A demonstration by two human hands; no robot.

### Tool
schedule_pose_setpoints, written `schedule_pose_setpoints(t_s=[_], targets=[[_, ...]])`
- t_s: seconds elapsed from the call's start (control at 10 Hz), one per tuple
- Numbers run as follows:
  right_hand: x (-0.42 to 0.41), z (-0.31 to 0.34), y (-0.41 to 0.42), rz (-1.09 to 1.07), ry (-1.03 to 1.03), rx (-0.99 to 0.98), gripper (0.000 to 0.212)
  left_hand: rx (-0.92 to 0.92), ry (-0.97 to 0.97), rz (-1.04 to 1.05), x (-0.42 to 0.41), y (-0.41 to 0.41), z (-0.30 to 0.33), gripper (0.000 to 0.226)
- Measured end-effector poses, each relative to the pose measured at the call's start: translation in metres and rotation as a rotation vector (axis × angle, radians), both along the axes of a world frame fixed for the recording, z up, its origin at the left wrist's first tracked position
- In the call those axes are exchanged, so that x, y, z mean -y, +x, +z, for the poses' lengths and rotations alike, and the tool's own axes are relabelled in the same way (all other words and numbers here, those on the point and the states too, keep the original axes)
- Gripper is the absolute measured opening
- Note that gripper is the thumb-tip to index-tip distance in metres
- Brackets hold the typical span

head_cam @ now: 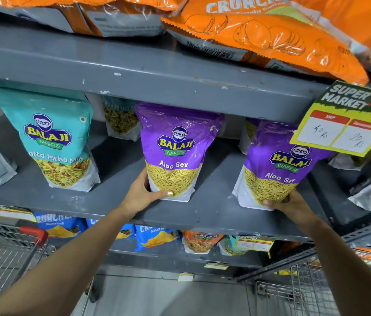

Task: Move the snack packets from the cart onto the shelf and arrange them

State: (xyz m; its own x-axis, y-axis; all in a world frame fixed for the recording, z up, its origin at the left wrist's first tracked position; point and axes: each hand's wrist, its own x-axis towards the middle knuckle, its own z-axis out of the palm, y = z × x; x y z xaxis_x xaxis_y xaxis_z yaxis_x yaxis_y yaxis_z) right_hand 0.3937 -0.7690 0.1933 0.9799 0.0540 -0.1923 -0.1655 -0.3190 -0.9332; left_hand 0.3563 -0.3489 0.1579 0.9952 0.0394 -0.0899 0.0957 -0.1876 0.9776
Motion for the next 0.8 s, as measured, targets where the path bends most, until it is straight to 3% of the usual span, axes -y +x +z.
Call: schedule_pose_setpoints(t_s=[0.4,0.5,0.6,0.7,0.8], targets=[[0.002,-0.001,0.001,0.008,-0.002,-0.014,0.099,0.015,-0.011,0.017,-0.001,0.0,-0.006,0.081],[-0.001,0.001,-0.001,0.013,0.019,0.001,0.11,0.008,-0.016,0.024,-0.001,0.0,-0.006,0.082],[0.0,-0.002,-0.005,-0.005,0.059,-0.004,0.101,0.002,0.009,0.035,0.0,-0.002,-0.007,0.085],[-0.006,0.005,-0.016,-0.121,0.112,0.095,0.09,-0.015,-0.028,0.07,-0.004,-0.003,-0.005,0.104],[-0.026,0.01,-0.052,-0.398,0.141,0.325,0.093,0.06,0.068,0.291,0.0,-0.029,-0.001,0.098]])
